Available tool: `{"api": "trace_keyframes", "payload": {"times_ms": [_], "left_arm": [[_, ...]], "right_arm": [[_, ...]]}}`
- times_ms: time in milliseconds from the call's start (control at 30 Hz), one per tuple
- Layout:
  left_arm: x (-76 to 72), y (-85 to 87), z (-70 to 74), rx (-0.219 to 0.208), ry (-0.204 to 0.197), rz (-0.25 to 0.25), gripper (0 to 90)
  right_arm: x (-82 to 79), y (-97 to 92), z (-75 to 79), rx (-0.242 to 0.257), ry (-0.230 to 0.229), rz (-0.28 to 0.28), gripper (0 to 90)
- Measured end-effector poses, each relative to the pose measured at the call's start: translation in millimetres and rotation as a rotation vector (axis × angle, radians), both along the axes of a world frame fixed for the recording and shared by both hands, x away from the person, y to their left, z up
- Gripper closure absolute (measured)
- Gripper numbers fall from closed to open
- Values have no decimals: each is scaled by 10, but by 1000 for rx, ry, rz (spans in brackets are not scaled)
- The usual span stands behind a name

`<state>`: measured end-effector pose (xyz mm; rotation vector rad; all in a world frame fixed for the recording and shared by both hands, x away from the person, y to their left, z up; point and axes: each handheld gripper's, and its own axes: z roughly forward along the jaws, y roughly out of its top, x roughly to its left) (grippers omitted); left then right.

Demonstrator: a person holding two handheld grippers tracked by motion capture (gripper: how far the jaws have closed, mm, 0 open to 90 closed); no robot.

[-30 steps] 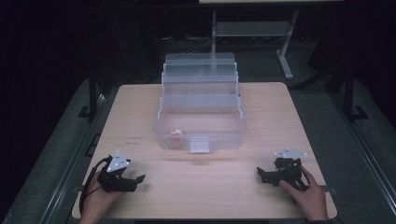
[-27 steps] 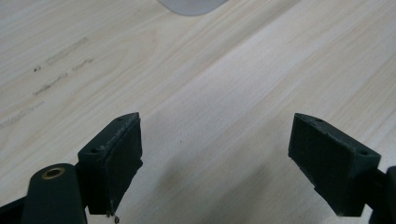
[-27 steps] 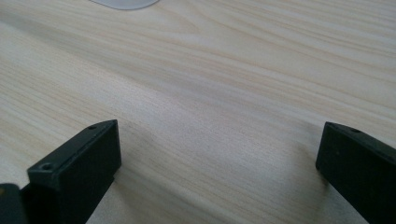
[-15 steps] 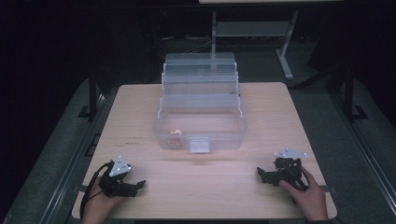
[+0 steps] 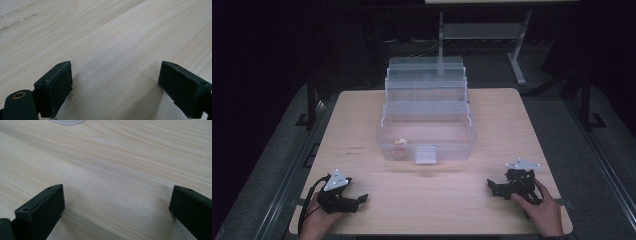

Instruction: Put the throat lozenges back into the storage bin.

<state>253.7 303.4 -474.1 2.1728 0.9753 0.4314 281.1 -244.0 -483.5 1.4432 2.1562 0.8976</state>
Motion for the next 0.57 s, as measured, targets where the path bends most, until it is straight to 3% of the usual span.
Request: {"api": "trace_keyframes", "payload": {"times_ms": [567], "left_arm": [[1, 3, -1, -4, 5, 1, 110]], "right_arm": [[0, -1, 1, -1, 1, 1, 0]]}}
